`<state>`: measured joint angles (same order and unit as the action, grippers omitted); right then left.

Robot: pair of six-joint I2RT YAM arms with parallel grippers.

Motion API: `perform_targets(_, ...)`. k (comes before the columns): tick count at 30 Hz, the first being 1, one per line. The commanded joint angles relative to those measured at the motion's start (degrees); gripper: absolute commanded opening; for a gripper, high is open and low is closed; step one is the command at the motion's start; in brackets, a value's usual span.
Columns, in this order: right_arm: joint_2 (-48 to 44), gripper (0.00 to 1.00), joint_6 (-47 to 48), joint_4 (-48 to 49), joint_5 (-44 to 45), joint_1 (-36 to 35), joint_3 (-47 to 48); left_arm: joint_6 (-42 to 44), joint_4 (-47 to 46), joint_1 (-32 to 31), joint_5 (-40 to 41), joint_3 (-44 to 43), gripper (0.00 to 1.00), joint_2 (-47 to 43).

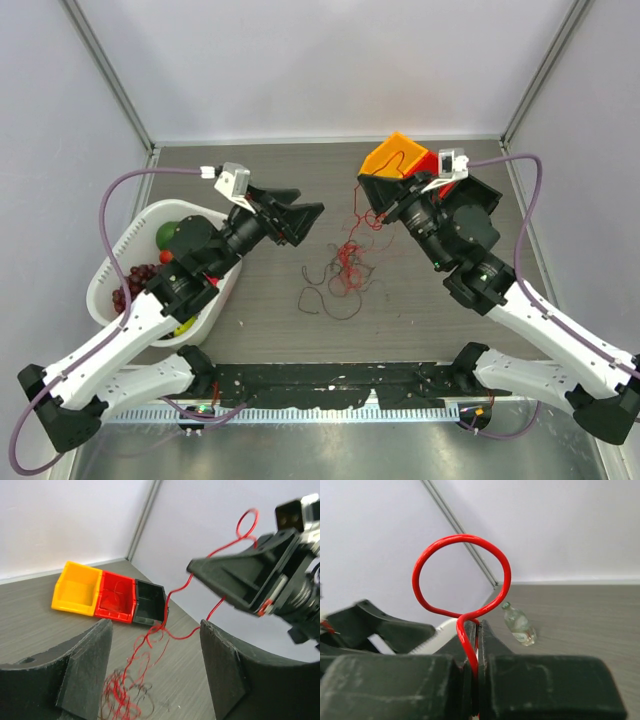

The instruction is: Untangle the cables

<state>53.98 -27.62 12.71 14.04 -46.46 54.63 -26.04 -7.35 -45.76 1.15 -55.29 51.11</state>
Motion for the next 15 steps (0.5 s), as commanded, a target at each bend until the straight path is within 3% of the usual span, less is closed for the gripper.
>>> perform_targets(1,-0.5,0.01,-1.4,-2.5,-5.3,0.9,7.4,1.7,-8.4,-0.3,-5.4,1.0,0.73,4.1)
perform_targets(4,0.3,0.01,-1.0,-4.4,-7.6,1.0,11.6,1.2,-7.2,-0.3,-9.1,-0.6,0.73,8.7)
perform_targets(7,0.6,0.01,-1.3,-4.5,-8.8,0.9,13.3,0.3,-7.4,-0.4,-11.2,-0.9,0.61,12.4)
perform_targets(13,1.0,0.01,-1.8,-4.8,-11.0,1.0,14.2,-0.9,-8.6,-0.4,-12.3,-0.4,0.62,15.1)
perform_targets(15,1.0,0.01,-2.1,-4.6,-11.2,1.0,14.1,-1.2,-9.1,-0.4,-12.1,-0.2,0.58,15.3)
